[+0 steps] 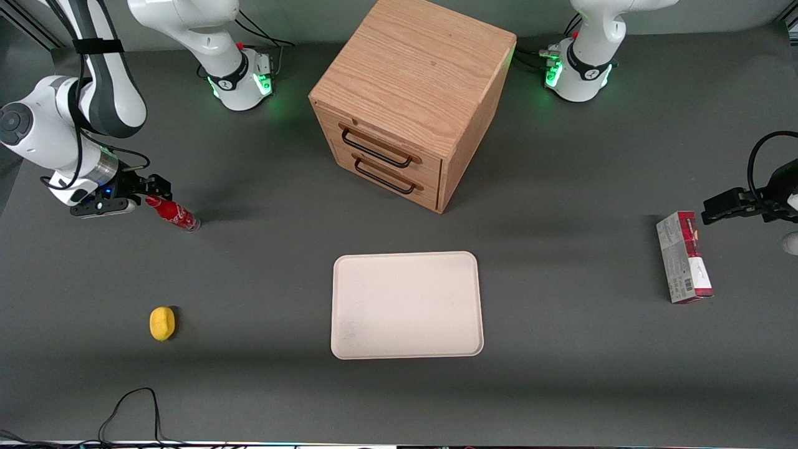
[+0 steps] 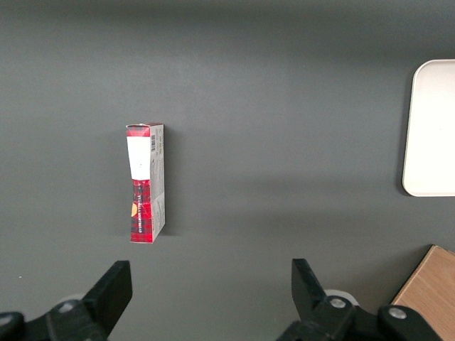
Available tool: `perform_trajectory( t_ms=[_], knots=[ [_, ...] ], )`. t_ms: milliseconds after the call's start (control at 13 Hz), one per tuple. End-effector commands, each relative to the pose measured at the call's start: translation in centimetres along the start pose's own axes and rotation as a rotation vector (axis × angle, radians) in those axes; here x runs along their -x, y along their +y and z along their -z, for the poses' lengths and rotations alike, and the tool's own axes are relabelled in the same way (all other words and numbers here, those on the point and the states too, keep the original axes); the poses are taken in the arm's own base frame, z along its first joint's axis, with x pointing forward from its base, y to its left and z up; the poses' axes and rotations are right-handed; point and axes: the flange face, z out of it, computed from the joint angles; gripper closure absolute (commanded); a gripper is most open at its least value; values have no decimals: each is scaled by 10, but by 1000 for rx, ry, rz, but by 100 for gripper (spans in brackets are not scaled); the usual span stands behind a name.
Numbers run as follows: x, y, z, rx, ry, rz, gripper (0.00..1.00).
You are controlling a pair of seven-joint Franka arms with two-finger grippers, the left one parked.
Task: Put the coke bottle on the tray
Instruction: 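Close the right gripper on the bottle cap and lift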
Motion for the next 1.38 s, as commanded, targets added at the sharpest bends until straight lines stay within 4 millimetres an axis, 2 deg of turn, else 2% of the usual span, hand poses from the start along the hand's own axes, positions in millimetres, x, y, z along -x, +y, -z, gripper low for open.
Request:
perform_trajectory(
  t_ms=[0, 538, 615, 769, 923, 1231, 1308],
  knots=[
    [0, 1, -1, 16, 9, 26, 100],
    [-1, 1, 1, 15, 9, 14, 100],
    [-3, 1, 5, 16, 15, 8, 100],
    [-15, 0, 27, 13, 21, -4, 100],
    [-45, -13, 77, 11, -28, 16, 100],
    [-118, -40, 199, 34, -130, 0, 100],
    [-136, -48, 223, 9, -143, -11, 100]
  ],
)
